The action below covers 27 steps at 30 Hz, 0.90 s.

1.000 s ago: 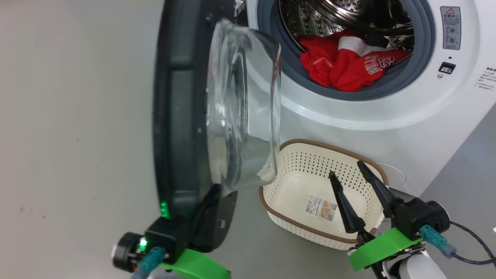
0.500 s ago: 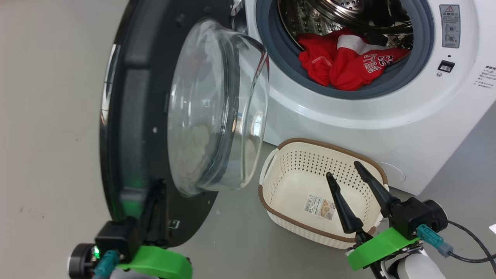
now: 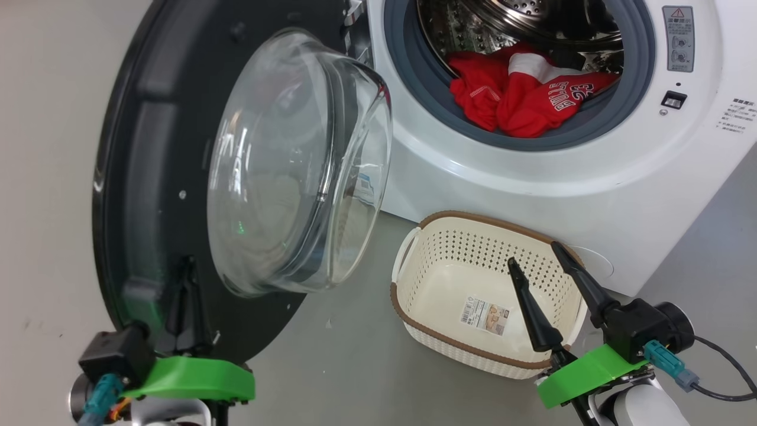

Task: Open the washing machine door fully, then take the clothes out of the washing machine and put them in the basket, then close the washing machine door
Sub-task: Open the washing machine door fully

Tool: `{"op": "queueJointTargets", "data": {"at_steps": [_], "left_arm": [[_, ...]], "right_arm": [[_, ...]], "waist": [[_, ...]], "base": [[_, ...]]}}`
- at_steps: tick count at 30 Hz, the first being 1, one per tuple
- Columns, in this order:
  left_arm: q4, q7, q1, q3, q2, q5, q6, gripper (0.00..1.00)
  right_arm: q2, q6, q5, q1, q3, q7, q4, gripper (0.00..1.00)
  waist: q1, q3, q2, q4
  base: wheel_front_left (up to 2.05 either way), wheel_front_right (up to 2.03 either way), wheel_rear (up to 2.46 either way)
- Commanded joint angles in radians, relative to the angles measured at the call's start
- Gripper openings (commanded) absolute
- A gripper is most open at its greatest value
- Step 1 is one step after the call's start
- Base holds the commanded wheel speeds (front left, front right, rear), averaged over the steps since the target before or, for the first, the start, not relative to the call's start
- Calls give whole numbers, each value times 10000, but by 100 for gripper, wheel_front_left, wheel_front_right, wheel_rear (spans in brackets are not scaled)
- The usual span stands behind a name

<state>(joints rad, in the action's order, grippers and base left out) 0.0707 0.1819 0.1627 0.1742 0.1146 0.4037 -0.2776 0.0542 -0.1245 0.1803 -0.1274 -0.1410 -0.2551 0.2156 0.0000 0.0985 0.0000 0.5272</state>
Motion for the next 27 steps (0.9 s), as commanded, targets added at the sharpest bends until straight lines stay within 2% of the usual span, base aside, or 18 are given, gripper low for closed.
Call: {"op": "queueJointTargets", "data": {"at_steps": [1,9,27], "left_arm": [[-50,267,498,-650,202,131,44,0],[687,714,883,-1272,198,338,290,0],[2457,796,1981,-2410,561,221,751,0]], "right_arm": [[-39,-62,-74,-97,-171,14,-310,100],[-39,-62,-112,17,-133,136,-460,100],[-40,-62,-217,145,-18,331,-751,100]], "waist": [[0,-1,0,-11],[0,2,0,-64],[0,74,0,-306]], "base": [[0,0,0],[0,0,0],[0,0,0]]}}
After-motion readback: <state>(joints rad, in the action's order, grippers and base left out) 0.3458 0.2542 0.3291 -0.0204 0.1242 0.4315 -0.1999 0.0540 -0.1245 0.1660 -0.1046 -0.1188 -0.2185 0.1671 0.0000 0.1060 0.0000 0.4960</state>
